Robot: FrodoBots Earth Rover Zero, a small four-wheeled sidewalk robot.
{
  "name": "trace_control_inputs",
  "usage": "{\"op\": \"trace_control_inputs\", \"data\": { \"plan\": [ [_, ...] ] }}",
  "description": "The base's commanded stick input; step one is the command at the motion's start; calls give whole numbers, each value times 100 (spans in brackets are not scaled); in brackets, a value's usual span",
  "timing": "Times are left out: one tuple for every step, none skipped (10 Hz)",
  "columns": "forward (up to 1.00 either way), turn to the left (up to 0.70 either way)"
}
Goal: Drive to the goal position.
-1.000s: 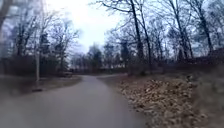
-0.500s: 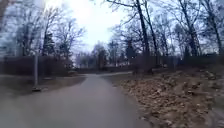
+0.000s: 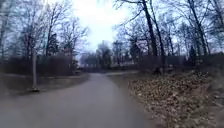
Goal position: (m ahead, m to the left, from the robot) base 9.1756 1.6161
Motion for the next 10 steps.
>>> {"op": "trace_control_inputs", "data": {
  "plan": [
    [100, 40],
    [100, 40],
    [100, 0],
    [100, 0],
    [100, 0],
    [100, 0],
    [100, 0],
    [100, 0],
    [100, 0],
    [100, 0]
  ]
}}
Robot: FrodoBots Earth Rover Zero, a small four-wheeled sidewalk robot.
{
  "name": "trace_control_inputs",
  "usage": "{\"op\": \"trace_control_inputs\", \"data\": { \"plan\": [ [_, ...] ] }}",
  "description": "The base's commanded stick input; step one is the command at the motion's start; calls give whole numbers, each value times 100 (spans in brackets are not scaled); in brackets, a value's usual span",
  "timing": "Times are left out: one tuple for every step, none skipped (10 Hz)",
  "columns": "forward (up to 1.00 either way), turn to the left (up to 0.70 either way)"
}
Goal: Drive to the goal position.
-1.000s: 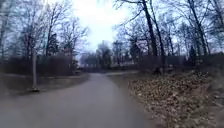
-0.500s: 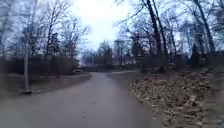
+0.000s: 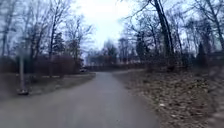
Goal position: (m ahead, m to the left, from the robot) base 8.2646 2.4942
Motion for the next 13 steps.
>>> {"op": "trace_control_inputs", "data": {
  "plan": [
    [100, 0],
    [100, 0],
    [100, 0],
    [100, 0],
    [100, 0],
    [100, 0],
    [100, 0],
    [100, 0],
    [100, 0],
    [100, 0],
    [100, 0],
    [100, 0],
    [100, 0]
  ]
}}
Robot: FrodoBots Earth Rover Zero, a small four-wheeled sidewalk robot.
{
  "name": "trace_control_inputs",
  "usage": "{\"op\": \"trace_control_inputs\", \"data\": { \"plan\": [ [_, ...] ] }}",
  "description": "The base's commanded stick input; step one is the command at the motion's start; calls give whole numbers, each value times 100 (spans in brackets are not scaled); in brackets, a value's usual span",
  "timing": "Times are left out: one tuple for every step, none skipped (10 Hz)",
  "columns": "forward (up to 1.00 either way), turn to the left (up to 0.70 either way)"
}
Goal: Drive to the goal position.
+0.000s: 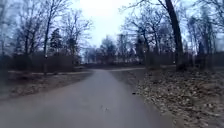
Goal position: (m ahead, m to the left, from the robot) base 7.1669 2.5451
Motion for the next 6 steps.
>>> {"op": "trace_control_inputs", "data": {
  "plan": [
    [100, 0],
    [100, 0],
    [100, 0],
    [100, 0],
    [100, 0],
    [100, 0]
  ]
}}
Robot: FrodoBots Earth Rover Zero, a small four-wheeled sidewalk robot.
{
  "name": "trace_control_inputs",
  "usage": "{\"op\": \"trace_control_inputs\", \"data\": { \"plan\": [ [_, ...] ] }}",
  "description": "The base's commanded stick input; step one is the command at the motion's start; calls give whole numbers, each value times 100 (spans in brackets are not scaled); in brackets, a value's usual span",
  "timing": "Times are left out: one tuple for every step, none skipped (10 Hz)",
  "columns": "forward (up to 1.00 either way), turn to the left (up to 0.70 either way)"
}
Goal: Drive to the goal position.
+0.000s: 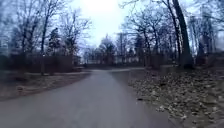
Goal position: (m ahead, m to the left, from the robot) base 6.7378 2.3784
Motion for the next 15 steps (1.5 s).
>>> {"op": "trace_control_inputs", "data": {
  "plan": [
    [100, 0],
    [100, 0],
    [100, 0],
    [100, 0],
    [100, 0],
    [100, 0],
    [100, 0],
    [100, 0],
    [100, 0],
    [100, 0],
    [100, 0],
    [100, 0],
    [100, 0],
    [100, 0],
    [100, 0]
  ]
}}
